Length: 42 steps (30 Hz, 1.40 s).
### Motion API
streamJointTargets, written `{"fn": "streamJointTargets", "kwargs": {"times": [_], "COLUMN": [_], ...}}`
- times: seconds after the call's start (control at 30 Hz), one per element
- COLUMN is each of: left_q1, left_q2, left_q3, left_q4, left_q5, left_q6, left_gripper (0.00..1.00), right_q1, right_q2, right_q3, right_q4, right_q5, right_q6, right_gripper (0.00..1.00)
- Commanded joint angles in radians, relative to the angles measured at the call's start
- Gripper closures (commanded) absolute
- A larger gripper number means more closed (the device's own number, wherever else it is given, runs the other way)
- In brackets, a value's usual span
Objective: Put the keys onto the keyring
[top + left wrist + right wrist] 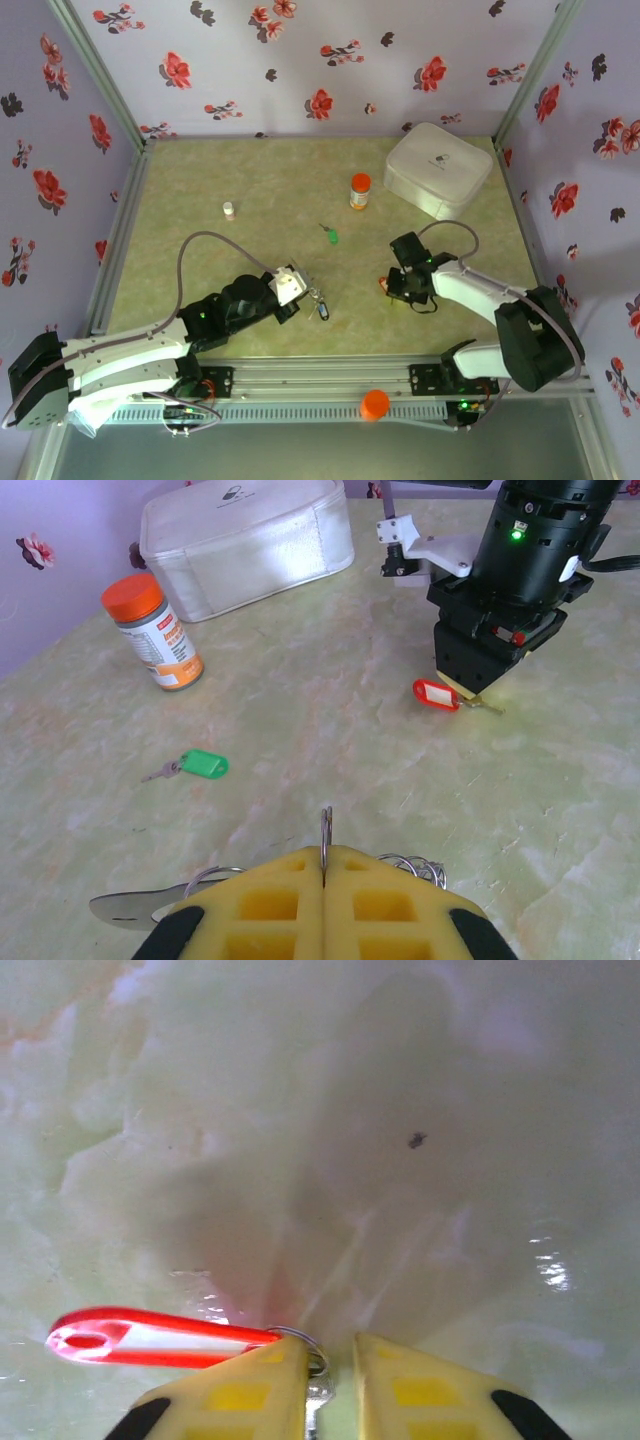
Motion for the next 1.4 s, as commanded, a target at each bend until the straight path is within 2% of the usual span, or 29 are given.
{"fn": "streamJointTargets", "kwargs": {"times": [0.0,0.33,0.67,0.8,0.9,1.07,1.23,1.37], "left_q1": [0.005,0.004,0.004,0.004,0.004,0.004,0.004,0.004], "left_q2": [0.003,0.006,0.005,0.005,0.004,0.000,-0.001,0.000], "left_q3": [0.020,0.023,0.024,0.021,0.020,0.019,0.017,0.017], "left_q4": [0.038,0.037,0.036,0.037,0.037,0.036,0.035,0.036], "left_q5": [-0.016,-0.015,-0.015,-0.015,-0.015,-0.017,-0.017,-0.017], "left_q6": [0.009,0.010,0.010,0.010,0.011,0.011,0.011,0.011], "left_gripper": [1.00,1.00,1.00,1.00,1.00,1.00,1.00,1.00], "right_q1": [0.002,0.006,0.015,0.015,0.015,0.015,0.015,0.015], "right_q2": [0.018,0.033,0.070,0.092,0.104,0.119,0.130,0.134], "right_q3": [0.021,0.060,0.096,0.098,0.104,0.117,0.118,0.121], "right_q4": [0.025,0.021,0.011,0.014,0.018,0.021,0.034,0.037], "right_q5": [-0.034,-0.029,-0.019,-0.014,-0.005,0.000,-0.010,-0.006], "right_q6": [-0.014,-0.057,-0.091,-0.095,-0.100,-0.111,-0.110,-0.111], "right_gripper": [0.87,0.99,0.99,0.97,0.88,0.81,0.80,0.84]}}
